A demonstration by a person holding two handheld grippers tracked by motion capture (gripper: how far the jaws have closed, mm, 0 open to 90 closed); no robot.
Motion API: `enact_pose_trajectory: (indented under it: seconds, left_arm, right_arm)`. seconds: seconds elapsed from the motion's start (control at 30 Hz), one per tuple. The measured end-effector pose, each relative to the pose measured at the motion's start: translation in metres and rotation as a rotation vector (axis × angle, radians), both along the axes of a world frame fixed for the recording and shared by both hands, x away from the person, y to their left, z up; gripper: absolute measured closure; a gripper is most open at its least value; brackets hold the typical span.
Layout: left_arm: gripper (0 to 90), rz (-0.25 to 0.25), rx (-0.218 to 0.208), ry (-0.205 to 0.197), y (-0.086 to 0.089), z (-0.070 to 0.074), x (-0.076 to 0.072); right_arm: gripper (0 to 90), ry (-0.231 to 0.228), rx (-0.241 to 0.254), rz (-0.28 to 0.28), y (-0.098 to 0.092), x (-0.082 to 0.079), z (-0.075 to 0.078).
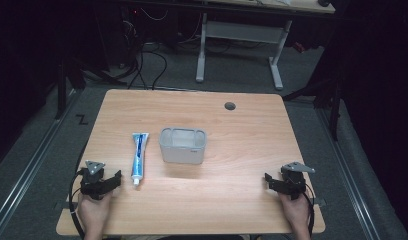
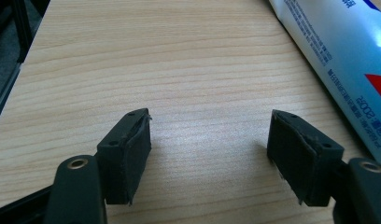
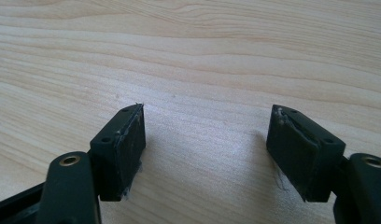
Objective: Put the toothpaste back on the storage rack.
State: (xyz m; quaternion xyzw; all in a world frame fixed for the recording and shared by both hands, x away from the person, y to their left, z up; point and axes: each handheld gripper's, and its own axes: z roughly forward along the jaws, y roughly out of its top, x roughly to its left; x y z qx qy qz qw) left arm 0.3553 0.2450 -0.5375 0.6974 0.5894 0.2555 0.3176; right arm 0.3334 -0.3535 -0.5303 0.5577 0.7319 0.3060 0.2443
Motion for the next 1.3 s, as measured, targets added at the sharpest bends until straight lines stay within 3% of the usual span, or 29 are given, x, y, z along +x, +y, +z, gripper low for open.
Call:
enact_pose_trajectory:
  seconds: [0.37, 0.47, 0.5, 0.6, 0.87, 1.13, 1.2, 1.3]
  left_arm:
    - [31.6, -0.012, 0.000, -0.001, 0.000, 0.000, 0.000]
    - [29.1, -0.040, -0.014, 0.001, 0.000, 0.000, 0.002]
    - [27.0, -0.052, -0.039, 0.005, 0.001, 0.000, 0.003]
    - [25.4, -0.048, -0.056, 0.004, 0.002, 0.000, 0.003]
    - [24.6, -0.059, -0.064, 0.007, 0.003, 0.000, 0.003]
    - [26.0, -0.071, -0.098, 0.014, 0.006, 0.002, 0.001]
    - [26.5, -0.070, -0.114, 0.008, 0.007, 0.005, 0.001]
    - [26.8, -0.072, -0.104, -0.009, 0.006, 0.010, 0.000]
  right_arm:
    - [28.2, 0.001, 0.002, -0.001, 0.000, -0.001, 0.000]
    - [28.2, 0.003, 0.003, -0.003, 0.000, -0.001, 0.000]
    - [28.2, 0.003, 0.003, -0.004, 0.000, -0.001, 0.000]
    - [28.2, 0.003, 0.003, -0.004, 0.000, -0.001, 0.000]
    - [28.2, 0.003, 0.003, -0.004, 0.000, -0.002, 0.000]
    - [28.2, 0.003, 0.003, -0.004, 0.000, -0.002, 0.000]
    - [28.2, 0.003, 0.003, -0.004, 0.000, -0.002, 0.000]
    - [28.2, 0.003, 0.003, -0.005, 0.001, -0.002, 0.000]
